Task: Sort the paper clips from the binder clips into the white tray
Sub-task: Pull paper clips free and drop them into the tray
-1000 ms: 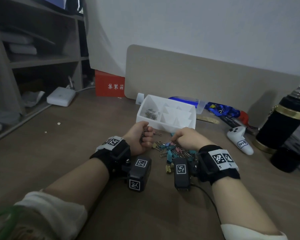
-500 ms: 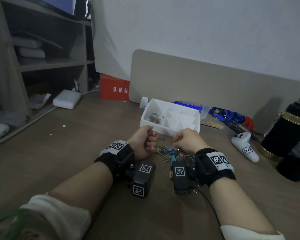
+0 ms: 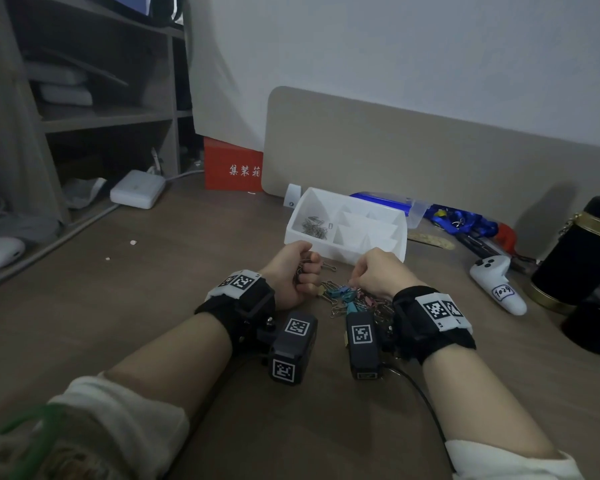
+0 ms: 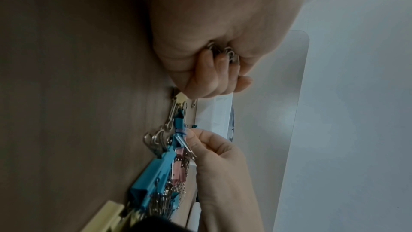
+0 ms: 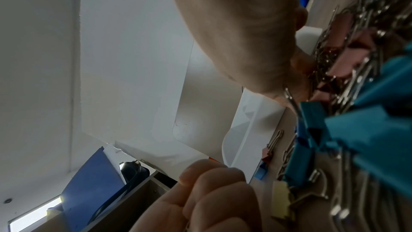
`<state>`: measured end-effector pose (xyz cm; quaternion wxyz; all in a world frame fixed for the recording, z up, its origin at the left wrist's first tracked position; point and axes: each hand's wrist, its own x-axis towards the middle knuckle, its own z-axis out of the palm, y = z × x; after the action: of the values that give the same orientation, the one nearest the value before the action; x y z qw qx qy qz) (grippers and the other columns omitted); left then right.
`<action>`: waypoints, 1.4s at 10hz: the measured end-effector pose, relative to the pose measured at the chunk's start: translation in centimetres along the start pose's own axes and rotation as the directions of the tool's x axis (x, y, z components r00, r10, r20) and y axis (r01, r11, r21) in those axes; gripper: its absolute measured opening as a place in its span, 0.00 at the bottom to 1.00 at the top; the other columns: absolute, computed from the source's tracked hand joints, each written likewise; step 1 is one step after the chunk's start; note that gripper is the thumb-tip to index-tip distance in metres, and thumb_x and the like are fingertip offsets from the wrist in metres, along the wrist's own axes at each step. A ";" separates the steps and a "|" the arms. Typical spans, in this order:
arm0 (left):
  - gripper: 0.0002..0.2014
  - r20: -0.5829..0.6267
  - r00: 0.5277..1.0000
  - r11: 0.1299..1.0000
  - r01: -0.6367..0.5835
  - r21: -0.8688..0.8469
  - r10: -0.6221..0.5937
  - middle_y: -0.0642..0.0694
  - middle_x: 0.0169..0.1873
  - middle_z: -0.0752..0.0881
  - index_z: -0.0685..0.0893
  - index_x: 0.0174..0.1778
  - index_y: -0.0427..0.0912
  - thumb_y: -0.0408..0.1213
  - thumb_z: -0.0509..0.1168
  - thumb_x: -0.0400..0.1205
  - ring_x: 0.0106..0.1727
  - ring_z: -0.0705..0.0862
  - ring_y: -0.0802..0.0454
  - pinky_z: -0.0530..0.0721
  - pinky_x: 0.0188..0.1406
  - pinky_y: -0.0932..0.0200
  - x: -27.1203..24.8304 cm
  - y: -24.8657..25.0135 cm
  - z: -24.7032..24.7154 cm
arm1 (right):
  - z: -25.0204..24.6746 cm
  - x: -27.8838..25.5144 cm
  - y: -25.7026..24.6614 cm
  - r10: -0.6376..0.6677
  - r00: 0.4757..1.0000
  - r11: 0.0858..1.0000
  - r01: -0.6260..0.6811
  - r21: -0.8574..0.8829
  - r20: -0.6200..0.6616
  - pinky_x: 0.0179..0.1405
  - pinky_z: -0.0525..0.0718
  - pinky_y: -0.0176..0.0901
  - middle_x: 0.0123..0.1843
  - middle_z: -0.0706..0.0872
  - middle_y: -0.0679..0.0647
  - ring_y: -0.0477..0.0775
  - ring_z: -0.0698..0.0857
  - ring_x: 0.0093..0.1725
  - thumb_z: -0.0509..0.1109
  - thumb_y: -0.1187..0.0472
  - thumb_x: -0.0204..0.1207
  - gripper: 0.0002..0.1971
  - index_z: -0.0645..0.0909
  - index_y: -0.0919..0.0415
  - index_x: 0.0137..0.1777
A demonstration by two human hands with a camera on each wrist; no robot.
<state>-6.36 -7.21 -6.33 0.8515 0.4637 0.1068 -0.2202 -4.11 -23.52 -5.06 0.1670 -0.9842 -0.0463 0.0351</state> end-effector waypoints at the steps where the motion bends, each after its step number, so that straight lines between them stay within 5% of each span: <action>1: 0.19 -0.003 1.000 1.000 -0.005 0.003 0.005 0.53 0.15 0.61 0.66 0.28 0.45 0.44 0.49 0.86 0.11 0.57 0.59 0.51 0.09 0.71 0.1 0.0 0.0 | 0.0 -0.2 -0.2 -0.043 0.998 0.997 0.045 -0.056 0.045 0.49 0.82 0.44 0.47 0.88 0.54 0.53 0.85 0.47 0.70 0.59 0.79 0.05 0.84 0.55 0.41; 3: 0.19 -0.001 1.000 1.000 0.001 -0.005 -0.001 0.53 0.15 0.62 0.67 0.27 0.45 0.44 0.50 0.86 0.11 0.57 0.59 0.51 0.09 0.70 0.1 0.0 0.0 | -0.1 -0.4 -0.4 -0.084 0.992 0.992 0.092 -0.085 0.099 0.41 0.83 0.44 0.36 0.87 0.51 0.47 0.81 0.30 0.65 0.60 0.82 0.12 0.82 0.56 0.37; 6: 0.19 -0.004 1.000 1.000 0.013 -0.004 -0.013 0.53 0.15 0.62 0.67 0.27 0.45 0.44 0.50 0.86 0.11 0.57 0.59 0.52 0.10 0.72 0.1 0.1 -0.1 | 0.3 -0.1 -0.2 -0.092 0.991 0.994 0.098 0.056 -0.097 0.50 0.82 0.51 0.46 0.83 0.52 0.54 0.82 0.46 0.62 0.58 0.83 0.05 0.78 0.55 0.46; 9: 0.20 0.033 0.994 0.995 0.099 0.034 -0.100 0.53 0.15 0.63 0.67 0.27 0.44 0.46 0.49 0.86 0.11 0.58 0.59 0.51 0.08 0.72 -0.5 0.2 0.8 | -1.1 -2.3 -1.2 -0.149 0.916 0.910 0.274 0.310 -0.372 0.36 0.73 0.37 0.40 0.80 0.46 0.46 0.79 0.41 0.63 0.60 0.83 0.06 0.77 0.56 0.45; 11: 0.19 0.118 0.978 0.971 0.146 0.190 -0.170 0.52 0.18 0.66 0.70 0.28 0.43 0.45 0.47 0.84 0.13 0.59 0.60 0.53 0.08 0.72 -1.0 -0.5 1.9 | -1.0 -5.0 -2.7 -0.277 0.904 0.851 0.388 0.354 -0.326 0.34 0.76 0.26 0.35 0.84 0.45 0.37 0.82 0.35 0.68 0.61 0.80 0.05 0.80 0.54 0.42; 12: 0.16 0.136 0.972 0.962 0.160 0.222 -0.193 0.51 0.18 0.67 0.68 0.27 0.45 0.40 0.48 0.81 0.13 0.60 0.59 0.55 0.07 0.72 -1.3 -0.7 2.1 | -0.6 -5.5 -2.6 -0.294 0.900 0.859 0.397 0.324 -0.323 0.42 0.82 0.37 0.37 0.85 0.45 0.46 0.85 0.40 0.70 0.60 0.79 0.05 0.82 0.53 0.41; 14: 0.18 0.090 0.984 0.970 0.132 0.203 -0.152 0.52 0.16 0.65 0.67 0.27 0.45 0.41 0.52 0.84 0.11 0.58 0.60 0.52 0.06 0.70 -1.7 -0.9 2.1 | -0.9 -6.1 -1.9 -0.273 0.912 0.857 0.375 0.353 -0.306 0.52 0.82 0.40 0.45 0.89 0.48 0.47 0.85 0.48 0.65 0.58 0.82 0.08 0.87 0.53 0.50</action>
<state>-8.38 -8.95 -5.18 0.7881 0.5243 0.0724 -0.3143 -10.25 -22.70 -3.22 0.3745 -0.9026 -0.1834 -0.1068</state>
